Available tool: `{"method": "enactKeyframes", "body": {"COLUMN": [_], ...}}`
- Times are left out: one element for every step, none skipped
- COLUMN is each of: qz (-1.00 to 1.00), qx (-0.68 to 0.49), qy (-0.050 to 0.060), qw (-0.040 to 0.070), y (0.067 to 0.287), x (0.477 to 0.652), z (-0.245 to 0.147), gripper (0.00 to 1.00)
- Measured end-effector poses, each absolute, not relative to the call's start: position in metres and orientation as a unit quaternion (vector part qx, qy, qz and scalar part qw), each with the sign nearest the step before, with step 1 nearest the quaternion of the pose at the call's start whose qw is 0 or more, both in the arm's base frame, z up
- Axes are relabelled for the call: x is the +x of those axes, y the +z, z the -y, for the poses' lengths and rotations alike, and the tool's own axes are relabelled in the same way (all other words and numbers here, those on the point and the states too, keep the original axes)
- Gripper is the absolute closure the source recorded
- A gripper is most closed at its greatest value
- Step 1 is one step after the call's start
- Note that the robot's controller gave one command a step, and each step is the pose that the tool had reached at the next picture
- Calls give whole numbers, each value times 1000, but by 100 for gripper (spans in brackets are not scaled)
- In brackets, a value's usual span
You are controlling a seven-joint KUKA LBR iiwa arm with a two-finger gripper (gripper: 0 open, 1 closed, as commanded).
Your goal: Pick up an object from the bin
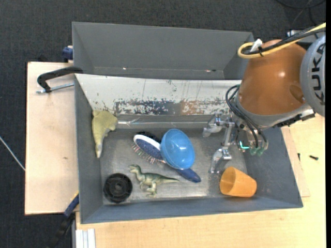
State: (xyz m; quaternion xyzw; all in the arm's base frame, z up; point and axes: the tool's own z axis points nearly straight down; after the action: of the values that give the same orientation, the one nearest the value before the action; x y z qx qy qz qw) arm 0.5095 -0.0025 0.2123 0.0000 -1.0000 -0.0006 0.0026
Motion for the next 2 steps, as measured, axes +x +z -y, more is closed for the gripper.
{"method": "enactKeyframes", "body": {"qz": [999, 999], "qx": [-39, -40], "qy": [-1, 0], "qw": [2, -1], "y": [86, 91], "x": [511, 513], "z": [-65, -62], "gripper": [0, 100]}}
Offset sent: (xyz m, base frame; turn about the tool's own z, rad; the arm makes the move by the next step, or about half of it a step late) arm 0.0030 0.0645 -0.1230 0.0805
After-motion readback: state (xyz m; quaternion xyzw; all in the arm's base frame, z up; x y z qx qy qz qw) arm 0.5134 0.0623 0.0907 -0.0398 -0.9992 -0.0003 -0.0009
